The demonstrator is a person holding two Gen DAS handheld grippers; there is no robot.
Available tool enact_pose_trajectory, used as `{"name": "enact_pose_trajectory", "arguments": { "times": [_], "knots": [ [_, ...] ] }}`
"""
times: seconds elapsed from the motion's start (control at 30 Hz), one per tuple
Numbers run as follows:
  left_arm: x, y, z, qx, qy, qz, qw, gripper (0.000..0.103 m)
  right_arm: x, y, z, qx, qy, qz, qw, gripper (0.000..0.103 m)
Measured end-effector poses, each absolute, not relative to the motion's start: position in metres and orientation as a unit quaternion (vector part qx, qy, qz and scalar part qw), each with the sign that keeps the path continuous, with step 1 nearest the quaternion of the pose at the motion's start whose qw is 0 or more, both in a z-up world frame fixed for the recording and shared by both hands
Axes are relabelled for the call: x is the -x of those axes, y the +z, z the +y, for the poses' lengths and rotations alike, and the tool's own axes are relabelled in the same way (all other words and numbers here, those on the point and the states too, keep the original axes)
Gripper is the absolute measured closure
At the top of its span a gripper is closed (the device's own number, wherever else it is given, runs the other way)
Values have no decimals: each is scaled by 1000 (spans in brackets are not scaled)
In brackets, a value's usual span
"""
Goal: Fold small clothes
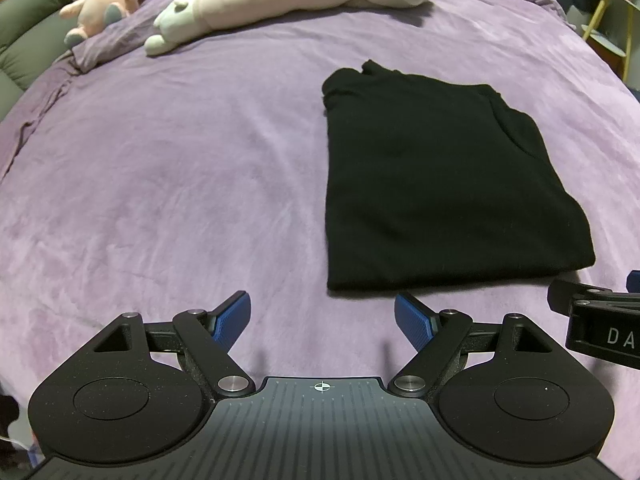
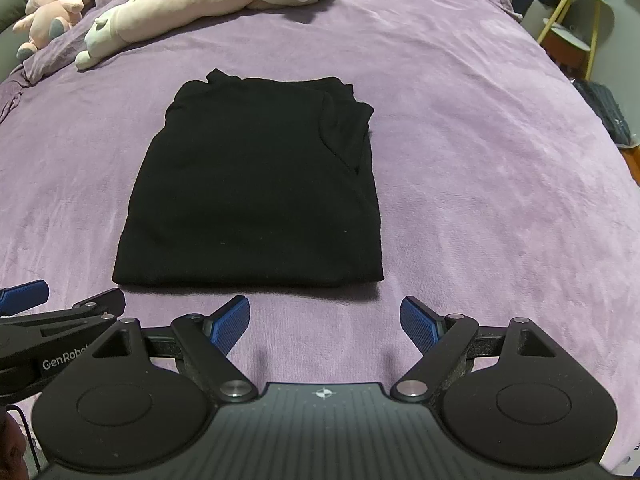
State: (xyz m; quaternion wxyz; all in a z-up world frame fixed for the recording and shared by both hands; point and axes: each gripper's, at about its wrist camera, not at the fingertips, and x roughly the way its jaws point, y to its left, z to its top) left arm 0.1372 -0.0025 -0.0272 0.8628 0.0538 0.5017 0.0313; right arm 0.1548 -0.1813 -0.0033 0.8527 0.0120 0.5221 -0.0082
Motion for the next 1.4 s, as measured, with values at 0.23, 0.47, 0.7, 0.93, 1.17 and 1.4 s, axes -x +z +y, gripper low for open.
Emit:
{"name": "enact_pose_trajectory", "arguments": {
  "times": [0.23, 0.47, 0.7, 0.93, 1.17, 1.4],
  "knots": [
    [-137, -27, -2, -54, 30, 501, 863, 18, -156, -3, -182, -13, -10, 520, 854, 20],
    [-137, -27, -3, -55, 29, 500, 864, 18, -155, -2, -183, -13, -10, 517, 856, 20],
    [-136, -27, -4, -53, 27, 497, 866, 18, -153, -1, -183, -13, -12, 514, 857, 20],
    [-136, -26, -4, -52, 22, 497, 866, 18, -152, -1, -184, -14, -13, 512, 859, 20],
    [-137, -26, -5, -52, 21, 496, 866, 18, -152, 0, -184, -14, -13, 511, 859, 20],
    [-136, -25, -7, -57, 19, 490, 870, 19, -151, 0, -184, -14, -14, 509, 860, 20]
  ]
}}
